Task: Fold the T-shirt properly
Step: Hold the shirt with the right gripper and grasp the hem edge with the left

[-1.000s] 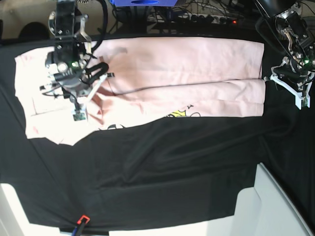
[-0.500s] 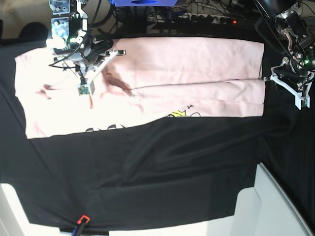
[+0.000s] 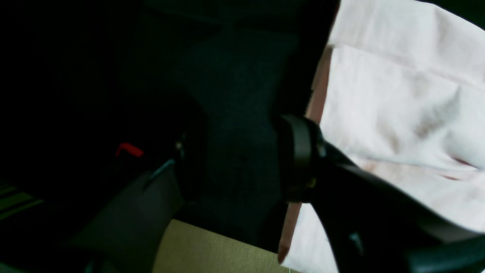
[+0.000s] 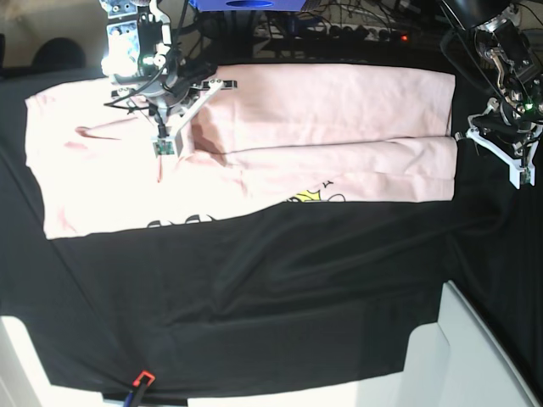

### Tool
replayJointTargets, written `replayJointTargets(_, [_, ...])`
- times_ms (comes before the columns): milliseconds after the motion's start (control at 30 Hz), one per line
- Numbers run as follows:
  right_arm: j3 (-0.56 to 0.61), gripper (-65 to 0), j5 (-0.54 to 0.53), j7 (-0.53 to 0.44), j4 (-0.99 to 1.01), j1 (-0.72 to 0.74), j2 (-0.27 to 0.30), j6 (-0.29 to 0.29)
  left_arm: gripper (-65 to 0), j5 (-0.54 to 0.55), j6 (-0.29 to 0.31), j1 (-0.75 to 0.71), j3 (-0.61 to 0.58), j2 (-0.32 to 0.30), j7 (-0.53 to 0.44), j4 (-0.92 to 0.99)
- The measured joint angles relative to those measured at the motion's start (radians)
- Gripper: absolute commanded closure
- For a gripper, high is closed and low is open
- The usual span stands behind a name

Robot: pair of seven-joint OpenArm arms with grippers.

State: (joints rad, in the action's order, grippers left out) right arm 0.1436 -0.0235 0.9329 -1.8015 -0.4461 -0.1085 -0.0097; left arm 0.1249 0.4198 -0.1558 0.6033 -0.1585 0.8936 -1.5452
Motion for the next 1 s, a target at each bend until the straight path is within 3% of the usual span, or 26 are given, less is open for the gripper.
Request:
replayJointTargets(267, [0.004,-0.1,-0.013,0.019,-0.095,-0.063,0.001,-0.019,-30.4,0.002,0.0,-0.003,0.0,0.003,0.004,-0.032])
replayJointTargets(400, [0.005,-2.2,-0.026,-0.009,-0.182,-0.082,0.003,-0.015,-30.4,0.126,0.0,-0.014,-0.008,-0.005,0.004,-0.099])
replayJointTargets(500, [0.005,0.0,-0.03,-0.002,-0.156,-0.059,0.048,-0.014,-30.4,0.226,0.003,-0.045,-0.02,-0.023,0.003,-0.112])
replayJointTargets(700, [-0.001,0.0,-0.031,-0.078,-0.04,0.063,0.095,-0.013,-29.6,0.231,0.0,-0.071,-0.014,-0.027,0.007,-0.112])
replayJointTargets(867, [0.002,0.0,-0.024,-0.082,0.123,0.143,0.1,-0.018,-29.6,0.232,0.0,-0.085,-0.013,-0.027,0.004,-0.113])
replayJointTargets(1000, [0.009,0.0,-0.075,-0.094,0.226,0.138,0.058,-0.013,-30.1,0.24,0.0,-0.084,-0.014,-0.024,0.004,-0.113])
